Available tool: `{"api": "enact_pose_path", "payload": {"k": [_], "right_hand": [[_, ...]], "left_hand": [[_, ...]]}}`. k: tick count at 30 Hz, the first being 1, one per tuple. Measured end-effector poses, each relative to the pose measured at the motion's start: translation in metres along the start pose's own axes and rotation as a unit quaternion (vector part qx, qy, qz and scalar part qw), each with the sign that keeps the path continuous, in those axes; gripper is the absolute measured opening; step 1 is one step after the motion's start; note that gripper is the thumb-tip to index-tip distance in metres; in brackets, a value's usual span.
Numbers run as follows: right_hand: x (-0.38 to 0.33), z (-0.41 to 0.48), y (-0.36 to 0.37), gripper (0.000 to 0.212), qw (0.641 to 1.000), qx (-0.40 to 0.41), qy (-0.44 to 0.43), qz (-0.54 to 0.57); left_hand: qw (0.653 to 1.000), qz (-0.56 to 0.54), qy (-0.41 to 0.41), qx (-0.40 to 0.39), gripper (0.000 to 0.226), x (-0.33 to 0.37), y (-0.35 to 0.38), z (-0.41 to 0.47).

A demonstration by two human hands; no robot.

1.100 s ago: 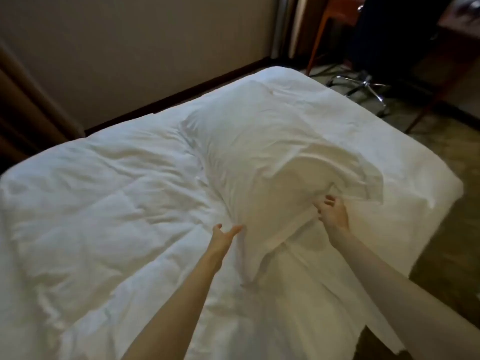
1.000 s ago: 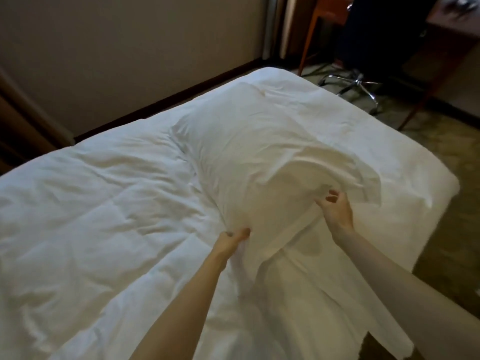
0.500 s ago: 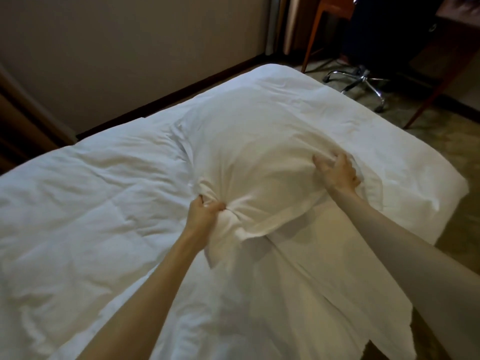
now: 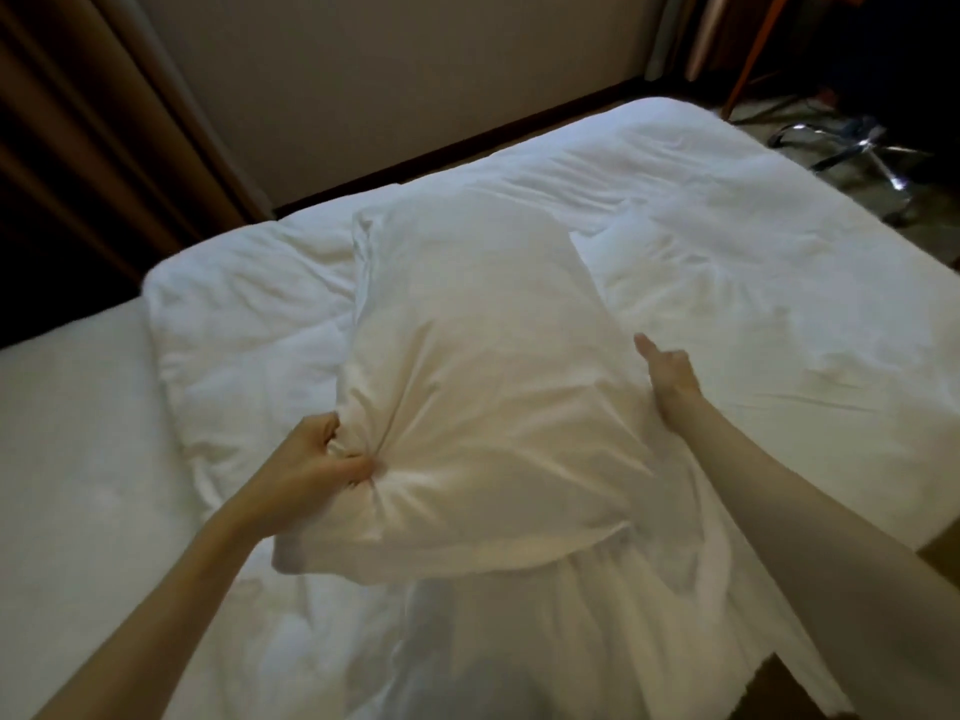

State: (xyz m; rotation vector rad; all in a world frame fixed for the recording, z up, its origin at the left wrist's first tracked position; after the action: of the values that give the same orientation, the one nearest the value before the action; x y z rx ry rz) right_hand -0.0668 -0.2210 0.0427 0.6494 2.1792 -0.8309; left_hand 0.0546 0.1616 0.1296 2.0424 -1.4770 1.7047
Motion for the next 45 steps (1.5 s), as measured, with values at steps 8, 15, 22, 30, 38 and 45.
{"api": "enact_pose_path", "payload": {"k": [8, 15, 22, 30, 38, 45], "right_hand": [[0.054, -0.068, 0.128, 0.086, 0.985, -0.165, 0.043, 0.007], [0.079, -0.083, 0.162, 0.088, 0.982, -0.169, 0.074, -0.044], [0.072, -0.079, 0.166, 0.09, 0.983, -0.168, 0.066, -0.024], [0.092, -0.079, 0.161, 0.099, 0.968, -0.18, 0.164, 0.063], [0.067, -0.095, 0.183, 0.076, 0.942, -0.268, 0.119, 0.165], [0.039, -0.112, 0.164, 0.042, 0.916, -0.331, 0.041, 0.223]], "left_hand": [[0.991, 0.045, -0.106, -0.069, 0.02, -0.115, -0.018, -0.104], [0.971, 0.047, -0.233, -0.037, 0.036, -0.185, -0.006, -0.114], [0.961, -0.127, -0.229, 0.09, 0.049, -0.177, -0.034, -0.046], [0.934, -0.211, -0.281, 0.065, 0.087, -0.2, -0.029, 0.015], [0.903, -0.289, -0.289, 0.133, 0.072, -0.202, -0.013, 0.026], [0.895, -0.28, -0.243, 0.248, 0.048, -0.159, -0.021, 0.032]]}}
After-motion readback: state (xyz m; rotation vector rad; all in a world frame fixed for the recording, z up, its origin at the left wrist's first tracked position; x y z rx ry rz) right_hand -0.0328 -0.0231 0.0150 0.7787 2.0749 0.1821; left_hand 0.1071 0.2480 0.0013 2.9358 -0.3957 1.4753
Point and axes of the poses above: each hand's wrist, its own z-axis towards the middle knuckle, its own y-axis out of the palm, x = y × z, the point moved 3 cm from there along z, towards the middle knuckle, and after that the axes turned 6 degrees about -x, right-handed, at the moved point
